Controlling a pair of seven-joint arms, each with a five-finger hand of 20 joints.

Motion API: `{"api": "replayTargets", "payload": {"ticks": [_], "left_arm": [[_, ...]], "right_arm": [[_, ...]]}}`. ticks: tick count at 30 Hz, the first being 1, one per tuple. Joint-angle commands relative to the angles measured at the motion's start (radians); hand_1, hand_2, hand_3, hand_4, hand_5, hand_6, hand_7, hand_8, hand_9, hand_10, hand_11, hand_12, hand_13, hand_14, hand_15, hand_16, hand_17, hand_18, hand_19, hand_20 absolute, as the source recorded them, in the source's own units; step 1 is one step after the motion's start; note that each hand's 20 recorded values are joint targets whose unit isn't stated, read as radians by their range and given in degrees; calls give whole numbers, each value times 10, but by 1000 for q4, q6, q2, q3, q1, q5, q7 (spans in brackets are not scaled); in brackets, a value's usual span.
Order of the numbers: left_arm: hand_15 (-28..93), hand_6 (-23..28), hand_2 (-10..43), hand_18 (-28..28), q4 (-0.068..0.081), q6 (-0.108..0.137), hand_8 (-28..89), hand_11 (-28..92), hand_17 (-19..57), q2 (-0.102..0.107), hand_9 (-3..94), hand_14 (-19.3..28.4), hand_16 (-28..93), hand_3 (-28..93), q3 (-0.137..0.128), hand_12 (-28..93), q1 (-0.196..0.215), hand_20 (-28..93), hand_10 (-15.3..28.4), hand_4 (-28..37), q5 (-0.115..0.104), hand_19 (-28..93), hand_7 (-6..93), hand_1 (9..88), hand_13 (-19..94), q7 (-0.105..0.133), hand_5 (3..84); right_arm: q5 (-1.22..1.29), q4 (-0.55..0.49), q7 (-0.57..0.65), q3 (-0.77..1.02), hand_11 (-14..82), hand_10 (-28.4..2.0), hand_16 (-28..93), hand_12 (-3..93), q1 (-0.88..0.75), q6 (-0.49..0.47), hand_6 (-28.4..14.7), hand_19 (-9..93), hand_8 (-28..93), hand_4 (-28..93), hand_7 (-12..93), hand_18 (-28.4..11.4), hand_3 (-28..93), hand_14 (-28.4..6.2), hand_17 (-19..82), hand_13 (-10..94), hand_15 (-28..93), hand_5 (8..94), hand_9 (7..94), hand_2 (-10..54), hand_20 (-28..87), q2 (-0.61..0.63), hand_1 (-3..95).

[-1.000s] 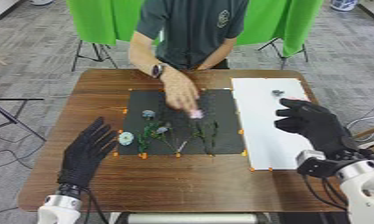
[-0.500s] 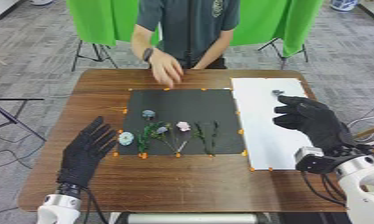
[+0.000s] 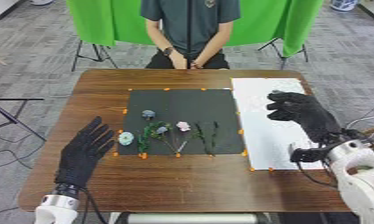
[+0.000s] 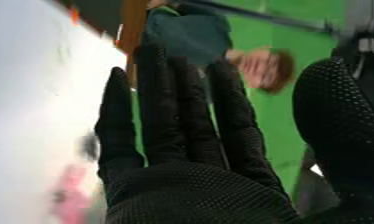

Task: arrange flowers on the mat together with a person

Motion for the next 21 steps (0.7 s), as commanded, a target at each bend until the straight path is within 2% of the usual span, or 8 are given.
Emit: {"api": "replayTargets", "payload": {"ticks": [1, 3, 5, 9, 11, 13, 15, 21], "left_arm": [[216, 33, -19, 212, 8, 16, -102, 174, -100, 15, 262, 134, 29, 688, 3, 168, 6, 94, 113, -259, -4, 431, 193, 270, 224, 9, 296], [216, 33, -19, 212, 5, 21, -102, 173, -100, 23, 261, 134, 29, 689, -1, 168, 9, 95, 113, -259, -4, 431, 193, 269, 224, 15, 296], [215, 32, -19, 212, 3, 29, -102, 174, -100, 17, 262, 133, 29, 689, 1, 169, 16, 94, 113, -258, -6, 430, 194, 269, 224, 14, 296], [214, 33, -18, 212, 8, 17, -103, 175, -99, 14, 263, 133, 29, 687, 6, 169, 18, 94, 113, -259, -7, 431, 195, 271, 225, 0, 296], [215, 32, -18, 212, 7, 23, -103, 175, -99, 19, 263, 133, 29, 687, 7, 168, 17, 94, 113, -259, -6, 431, 195, 271, 225, 8, 296], [215, 32, -18, 212, 8, 18, -103, 174, -99, 23, 263, 133, 29, 688, 8, 168, 10, 93, 113, -259, -5, 431, 194, 271, 226, 8, 296], [214, 32, -18, 212, 8, 12, -103, 175, -99, 25, 263, 131, 28, 688, 9, 168, 8, 93, 113, -259, -4, 431, 195, 270, 226, 4, 295], [213, 33, -20, 212, 8, 13, -103, 175, -99, 27, 263, 130, 29, 690, 16, 168, 14, 93, 112, -260, -7, 431, 195, 270, 226, 0, 295]], "right_arm": [[-539, 158, -125, -114, 248, -151, 166, 238, 262, 125, -32, 546, -150, -244, 317, -216, 887, -124, 107, 419, 469, 447, 465, -22, 305, 240, 258], [-686, 218, -130, -171, 254, -144, 167, 239, 314, 189, -29, 543, -158, -250, 328, -212, 890, -113, 107, 413, 465, 445, 463, -29, 303, 276, 263], [-786, 277, -114, -185, 252, -137, 167, 240, 362, 123, -21, 518, -167, -257, 344, -208, 902, -104, 92, 382, 428, 431, 448, -42, 296, 272, 254], [-956, 394, 0, -306, 138, -126, 318, 250, 493, 7, -24, 428, -142, -256, 292, -200, 889, -94, 17, 248, 127, 325, 322, -57, 270, 298, 227], [-1028, 442, 14, -364, 84, -124, 423, 264, 530, 56, -32, 396, -134, -256, 267, -191, 877, -92, 0, 213, -4, 274, 266, -56, 246, 312, 225], [-1142, 491, 73, -434, 70, -121, 439, 261, 578, 97, -35, 393, -127, -258, 252, -188, 868, -93, 2, 209, -23, 253, 249, -59, 242, 312, 229], [-1196, 530, 113, -492, 86, -120, 408, 259, 623, 104, -37, 419, -120, -265, 255, -188, 863, -96, 13, 228, 34, 242, 254, -78, 248, 309, 239], [-1293, 639, 171, -638, 284, -116, 174, 230, 695, 238, -45, 563, -160, -283, 341, -184, 820, -79, 96, 375, 443, 288, 361, -95, 299, 299, 270]]}}
